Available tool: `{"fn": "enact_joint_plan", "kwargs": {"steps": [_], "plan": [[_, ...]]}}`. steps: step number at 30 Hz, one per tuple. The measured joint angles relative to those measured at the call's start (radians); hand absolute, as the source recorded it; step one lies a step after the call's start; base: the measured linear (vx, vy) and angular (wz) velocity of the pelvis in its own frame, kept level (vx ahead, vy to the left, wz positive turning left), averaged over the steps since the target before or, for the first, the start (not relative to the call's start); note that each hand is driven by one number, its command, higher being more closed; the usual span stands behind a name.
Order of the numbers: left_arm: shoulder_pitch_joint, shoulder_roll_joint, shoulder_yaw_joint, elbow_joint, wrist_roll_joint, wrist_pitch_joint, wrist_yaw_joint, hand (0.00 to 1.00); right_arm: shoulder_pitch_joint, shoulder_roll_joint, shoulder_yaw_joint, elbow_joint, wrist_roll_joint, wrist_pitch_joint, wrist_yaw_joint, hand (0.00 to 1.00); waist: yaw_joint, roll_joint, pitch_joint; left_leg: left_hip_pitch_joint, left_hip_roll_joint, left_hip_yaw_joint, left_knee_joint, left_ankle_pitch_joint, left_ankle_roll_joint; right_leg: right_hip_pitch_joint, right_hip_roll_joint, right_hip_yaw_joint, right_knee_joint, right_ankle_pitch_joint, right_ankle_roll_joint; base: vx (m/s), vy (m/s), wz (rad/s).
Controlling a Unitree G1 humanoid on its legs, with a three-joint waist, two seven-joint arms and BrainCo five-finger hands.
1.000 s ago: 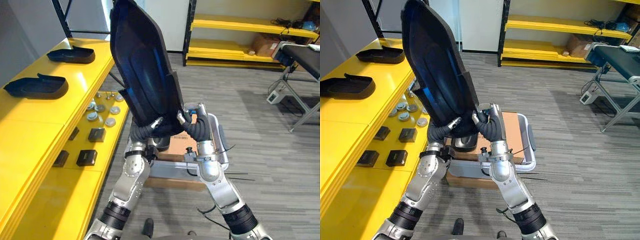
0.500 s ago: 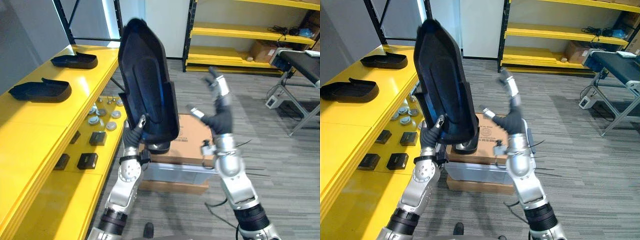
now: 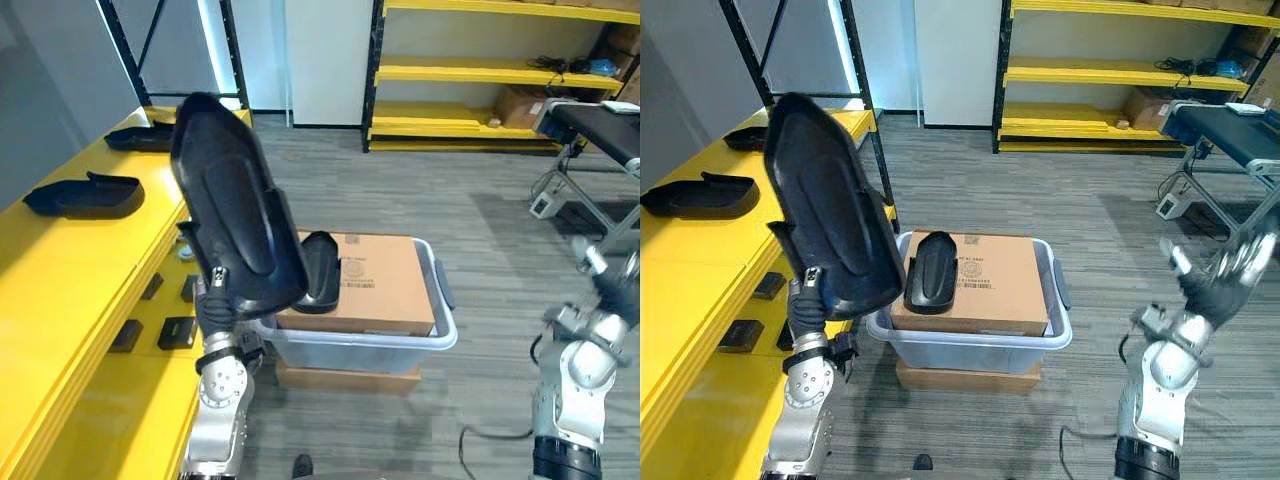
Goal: Walk over and take plastic housings, then place them on the shelf
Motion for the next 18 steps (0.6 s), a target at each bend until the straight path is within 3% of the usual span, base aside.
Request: {"fn": "enact_joint_plan", "kwargs": {"steps": [6,11,13,15,16,17,18], "plan": [[0.019,-0.001,-0.014,-0.053,-0.002,-0.031,-0.066,1.0,0.128,0.077,-0.009,0.409,0.035,0.083,0.128,0.0,-0.001,0.002,0.004,-0.01,0.0,-0.025,0.001,0.0,0.0,0.01,0.002,-0.028,0.007,0.0,0.0,0.02,-0.024,0.12],[0.026,-0.024,-0.051,-0.062,-0.004,-0.036,-0.104,1.0,0.168,0.177,0.04,0.46,0.042,0.123,0.169,0.0,0.0,0.0,0.037,-0.008,-0.008,-0.068,0.001,0.0,0.0,0.019,-0.009,-0.109,0.096,-0.063,0.007,-0.01,-0.036,0.5],[0.026,-0.057,-0.085,-0.086,-0.012,-0.035,-0.107,1.0,0.156,0.187,0.116,0.459,0.058,0.123,0.188,0.0,-0.002,0.011,0.08,-0.051,-0.04,-0.151,0.046,-0.001,0.0,0.018,-0.044,-0.246,0.201,-0.13,0.013,-0.05,-0.05,1.73],[0.024,-0.061,-0.098,-0.089,-0.022,-0.036,-0.107,1.0,0.147,0.191,0.124,0.46,0.061,0.123,0.187,0.0,0.0,-0.005,0.094,-0.069,-0.054,-0.171,0.06,-0.014,-0.011,0.016,-0.075,-0.315,0.215,-0.149,0.008,-0.02,-0.002,1.55],[0.022,-0.064,-0.098,-0.091,-0.027,-0.036,-0.106,1.0,0.126,0.192,0.131,0.459,0.062,0.12,0.185,0.0,0.012,-0.014,0.106,-0.122,-0.068,-0.113,0.176,-0.028,0.019,0.022,-0.109,-0.375,0.244,-0.169,0.008,0.04,0.04,1.53],[0.021,-0.075,-0.101,-0.099,-0.045,-0.036,-0.103,1.0,0.112,0.187,0.132,0.451,0.061,0.119,0.184,0.0,0.023,0.005,0.118,-0.148,-0.055,-0.04,0.254,-0.086,0.039,0.03,-0.126,-0.423,0.303,-0.197,0.025,0.06,0.049,1.42],[0.021,-0.074,-0.099,-0.101,-0.05,-0.036,-0.103,1.0,0.104,0.189,0.14,0.446,0.061,0.119,0.184,0.0,0.023,-0.003,0.125,-0.156,-0.054,-0.009,0.263,-0.092,0.047,0.033,-0.139,-0.449,0.331,-0.209,0.029,0.02,-0.007,1.35]]}}
